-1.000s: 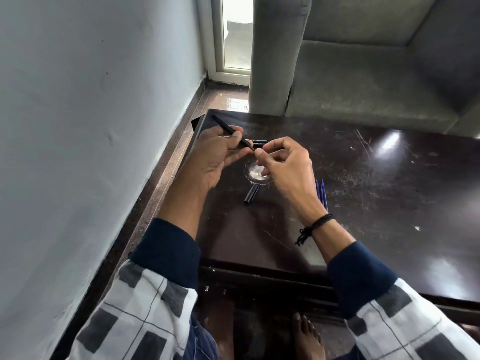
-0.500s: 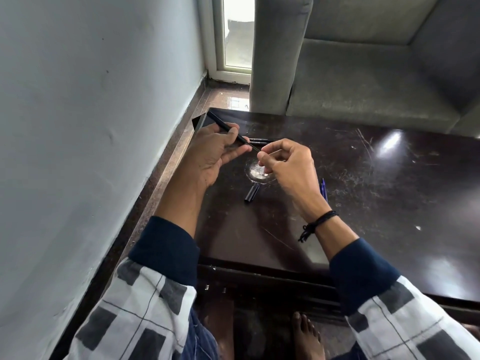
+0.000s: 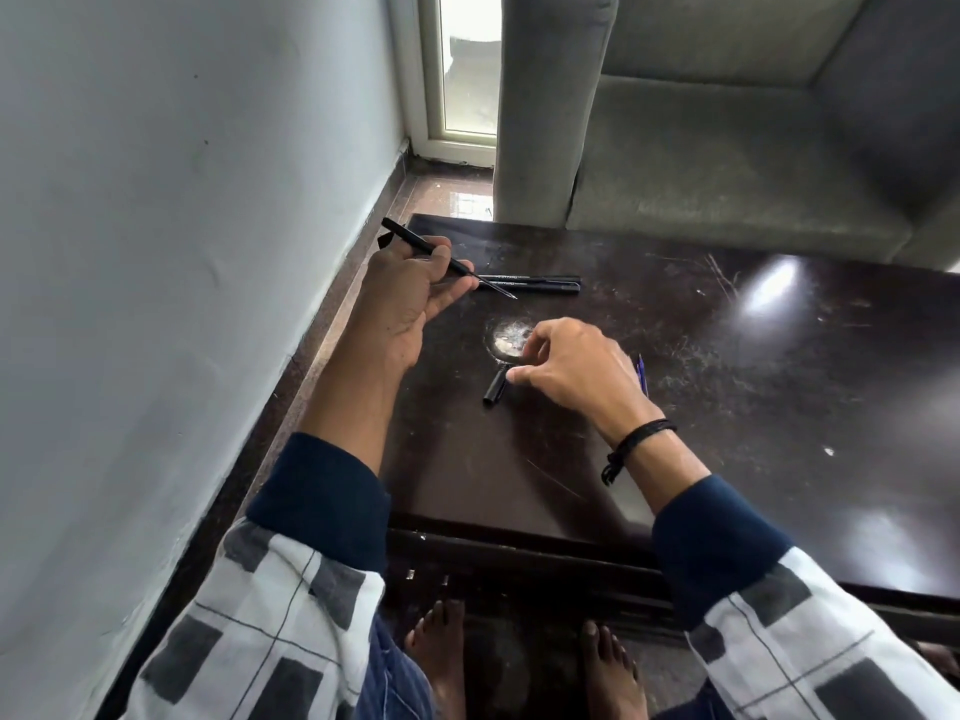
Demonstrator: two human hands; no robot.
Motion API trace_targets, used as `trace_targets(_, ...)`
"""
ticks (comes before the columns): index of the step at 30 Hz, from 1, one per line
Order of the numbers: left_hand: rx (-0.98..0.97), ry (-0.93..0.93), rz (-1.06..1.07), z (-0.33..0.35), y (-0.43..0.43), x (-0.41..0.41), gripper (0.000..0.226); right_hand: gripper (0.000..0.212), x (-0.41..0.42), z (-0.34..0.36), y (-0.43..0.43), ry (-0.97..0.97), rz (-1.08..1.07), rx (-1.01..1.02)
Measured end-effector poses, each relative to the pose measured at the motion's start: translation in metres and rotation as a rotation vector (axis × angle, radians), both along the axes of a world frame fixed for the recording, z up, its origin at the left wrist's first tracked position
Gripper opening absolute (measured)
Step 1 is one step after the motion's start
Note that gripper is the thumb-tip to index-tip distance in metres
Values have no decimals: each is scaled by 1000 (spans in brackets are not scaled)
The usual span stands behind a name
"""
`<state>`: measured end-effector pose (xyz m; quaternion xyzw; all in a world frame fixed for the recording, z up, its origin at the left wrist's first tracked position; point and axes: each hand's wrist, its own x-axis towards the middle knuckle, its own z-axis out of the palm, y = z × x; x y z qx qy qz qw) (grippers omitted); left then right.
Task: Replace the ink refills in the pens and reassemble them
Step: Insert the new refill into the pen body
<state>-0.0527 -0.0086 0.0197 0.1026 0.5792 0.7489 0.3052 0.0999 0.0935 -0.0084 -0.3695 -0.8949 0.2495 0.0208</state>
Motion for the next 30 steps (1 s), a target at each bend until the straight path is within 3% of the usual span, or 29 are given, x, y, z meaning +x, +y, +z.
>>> trace_targets(10, -10, 7, -9, 0, 0, 1, 16, 34, -4, -11, 0, -93, 124, 36)
trace_targets(30, -23, 32, -31, 2, 0, 4, 6, 43, -7, -13, -2, -84, 216, 75)
